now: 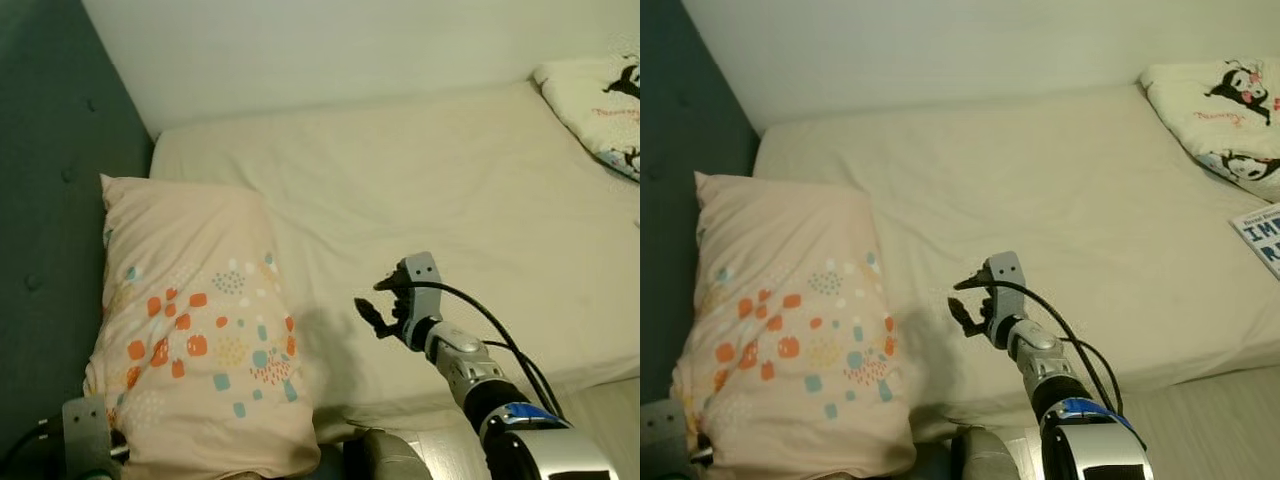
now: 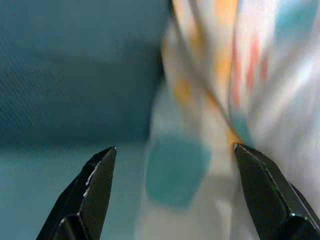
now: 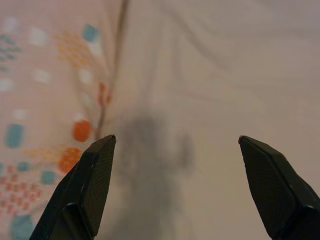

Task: Clean up the room

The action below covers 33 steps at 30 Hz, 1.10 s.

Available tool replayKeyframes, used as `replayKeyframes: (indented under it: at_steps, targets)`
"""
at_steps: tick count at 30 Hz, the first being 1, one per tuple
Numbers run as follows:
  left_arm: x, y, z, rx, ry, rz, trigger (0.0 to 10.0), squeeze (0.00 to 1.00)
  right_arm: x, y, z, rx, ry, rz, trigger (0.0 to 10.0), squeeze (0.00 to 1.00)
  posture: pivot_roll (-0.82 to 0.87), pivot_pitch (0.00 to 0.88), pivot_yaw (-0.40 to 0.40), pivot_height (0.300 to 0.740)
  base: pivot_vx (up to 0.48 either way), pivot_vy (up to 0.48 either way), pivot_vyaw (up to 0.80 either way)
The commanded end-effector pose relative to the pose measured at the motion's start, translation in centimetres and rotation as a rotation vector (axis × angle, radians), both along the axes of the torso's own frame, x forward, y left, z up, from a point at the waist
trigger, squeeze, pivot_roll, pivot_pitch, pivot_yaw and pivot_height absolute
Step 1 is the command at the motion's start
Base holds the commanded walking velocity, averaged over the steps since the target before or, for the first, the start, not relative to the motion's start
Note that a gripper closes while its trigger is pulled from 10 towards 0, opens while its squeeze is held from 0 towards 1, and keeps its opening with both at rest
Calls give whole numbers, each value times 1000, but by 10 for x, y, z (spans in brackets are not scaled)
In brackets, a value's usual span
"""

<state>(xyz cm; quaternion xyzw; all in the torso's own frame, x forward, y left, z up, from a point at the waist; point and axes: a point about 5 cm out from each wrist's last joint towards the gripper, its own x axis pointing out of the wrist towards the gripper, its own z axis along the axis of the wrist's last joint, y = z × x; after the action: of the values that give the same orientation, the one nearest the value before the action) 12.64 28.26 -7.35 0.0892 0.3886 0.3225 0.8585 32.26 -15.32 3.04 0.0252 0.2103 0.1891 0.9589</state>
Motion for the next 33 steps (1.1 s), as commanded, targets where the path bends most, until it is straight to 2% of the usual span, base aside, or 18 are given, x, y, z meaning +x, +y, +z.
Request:
replayKeyframes:
  at_steps: [1,5,6,9,10,11,12,13,14,15,18,22,24,25,27,28,30,33]
  targets:
    - [-19,-9,-11,-48,80,-3,10000,0,-7,1,-9,9,45,2,10000,0,-106,133,71,740,0,0,0]
    - [-23,-14,-14,-78,84,11,10000,0,-8,2,-9,19,42,7,10000,0,-106,132,68,740,0,0,0]
    - [-22,-21,-16,-161,34,35,10000,0,-8,2,-9,29,34,10,10000,0,-107,132,67,740,0,0,0]
    - [-20,-25,-17,-217,-7,51,10000,0,-8,2,-8,35,29,12,10000,0,-107,132,67,740,0,0,0]
    - [-6,-31,-13,-274,-102,21,10000,0,-7,2,-8,44,26,11,10000,0,-106,132,66,740,0,0,0]
    - [-6,-31,-13,-274,-102,21,10000,0,-7,2,-8,44,26,11,10000,0,-106,132,66,740,0,0,0]
    - [24,-38,-1,-326,-256,-75,10000,0,-7,2,-8,51,26,8,10000,0,-104,129,65,740,0,0,0]
    - [24,-38,-1,-326,-256,-75,10000,0,-7,2,-8,51,26,8,10000,0,-104,129,65,740,0,0,0]
    - [38,-42,6,-344,-324,-133,10000,0,-7,1,-7,52,27,8,10000,0,-102,129,64,740,0,0,0]
    - [38,-42,6,-344,-324,-133,10000,0,-7,1,-7,52,27,8,10000,0,-102,129,64,740,0,0,0]
    - [54,-52,14,-368,-377,-264,10000,0,-8,0,-9,41,35,2,10000,0,-101,126,66,740,0,0,0]
    - [52,-54,12,-341,-323,-327,10000,0,-9,0,-10,41,40,-3,10000,0,-100,125,65,740,0,0,238]
    - [41,-51,5,-293,-226,-356,10000,0,-11,0,-13,49,50,0,10000,0,-100,124,70,740,0,0,794]
    - [41,-51,5,-293,-226,-356,10000,0,-11,0,-13,49,50,0,10000,0,-100,124,70,740,0,0,794]
    - [21,-47,-5,-271,-111,-361,10000,0,-14,-1,-16,45,63,3,10000,0,-100,127,72,740,0,0,794]
    - [21,-47,-5,-271,-111,-361,10000,0,-14,-1,-16,45,63,3,10000,0,-100,127,72,740,0,0,794]
    - [1,-42,-13,-243,-3,-357,10000,0,-17,-3,-19,37,76,-2,10000,0,-100,128,72,740,0,0,794]
    - [-6,-39,-15,-221,34,-353,10000,0,-18,-3,-20,35,79,-5,10000,0,-100,129,71,740,0,0,794]
